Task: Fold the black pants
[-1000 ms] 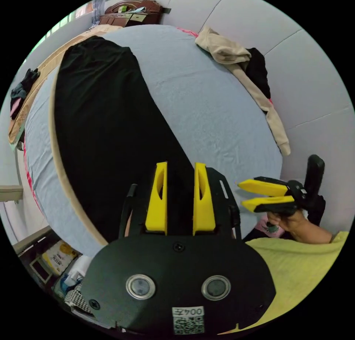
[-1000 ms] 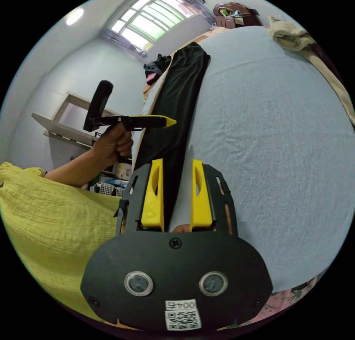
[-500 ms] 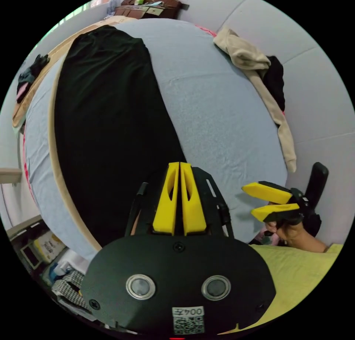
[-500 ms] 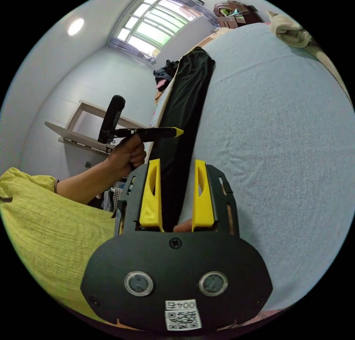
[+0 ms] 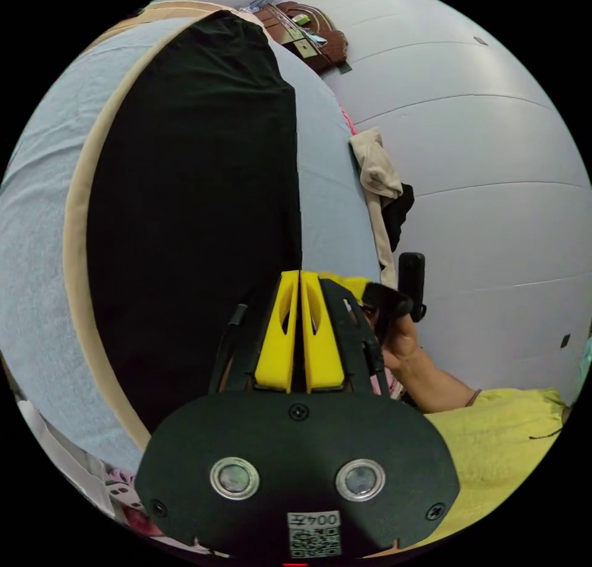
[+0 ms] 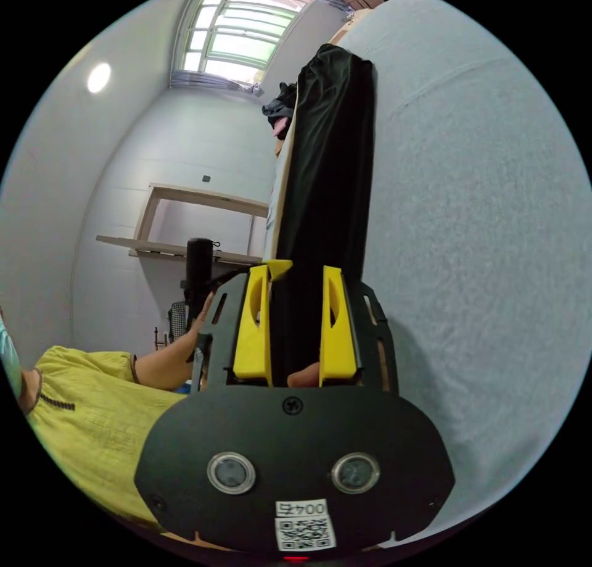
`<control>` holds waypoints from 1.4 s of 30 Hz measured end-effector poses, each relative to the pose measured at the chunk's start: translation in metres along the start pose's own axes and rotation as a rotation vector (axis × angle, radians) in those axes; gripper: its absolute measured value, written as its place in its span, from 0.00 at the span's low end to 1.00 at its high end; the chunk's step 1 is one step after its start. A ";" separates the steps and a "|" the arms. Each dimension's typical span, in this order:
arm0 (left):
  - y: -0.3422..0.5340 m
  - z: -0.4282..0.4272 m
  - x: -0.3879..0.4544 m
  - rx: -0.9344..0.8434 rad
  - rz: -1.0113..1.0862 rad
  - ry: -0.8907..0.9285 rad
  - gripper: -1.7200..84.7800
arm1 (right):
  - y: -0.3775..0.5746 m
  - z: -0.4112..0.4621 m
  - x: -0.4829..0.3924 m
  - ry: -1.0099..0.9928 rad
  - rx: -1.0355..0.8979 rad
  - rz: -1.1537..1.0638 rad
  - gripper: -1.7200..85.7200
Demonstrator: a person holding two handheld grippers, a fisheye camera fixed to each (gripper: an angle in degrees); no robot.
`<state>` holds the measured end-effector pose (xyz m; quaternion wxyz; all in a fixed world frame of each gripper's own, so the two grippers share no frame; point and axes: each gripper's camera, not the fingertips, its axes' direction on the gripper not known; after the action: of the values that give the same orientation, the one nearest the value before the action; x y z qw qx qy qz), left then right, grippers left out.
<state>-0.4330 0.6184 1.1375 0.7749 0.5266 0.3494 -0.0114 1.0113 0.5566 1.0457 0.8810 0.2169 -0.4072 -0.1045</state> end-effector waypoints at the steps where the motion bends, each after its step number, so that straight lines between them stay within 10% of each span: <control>1: -0.001 0.000 0.001 -0.003 0.007 0.003 0.02 | -0.014 0.003 0.008 -0.016 -0.003 0.016 0.17; 13: 0.000 -0.018 0.037 -0.018 0.195 -0.053 0.02 | -0.091 0.031 0.077 -0.060 -0.119 0.115 0.15; 23: 0.018 -0.041 0.010 0.022 0.089 -0.520 0.02 | -0.107 0.040 0.092 -0.042 -0.136 0.109 0.02; 42: 0.003 -0.047 0.067 0.120 0.146 -0.477 0.02 | -0.131 0.041 0.081 -0.094 0.048 0.204 0.11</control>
<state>-0.4058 0.6821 1.0935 0.8015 0.5779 0.1165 -0.1000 1.0311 0.3997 1.0625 0.8616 0.1904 -0.4704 -0.0147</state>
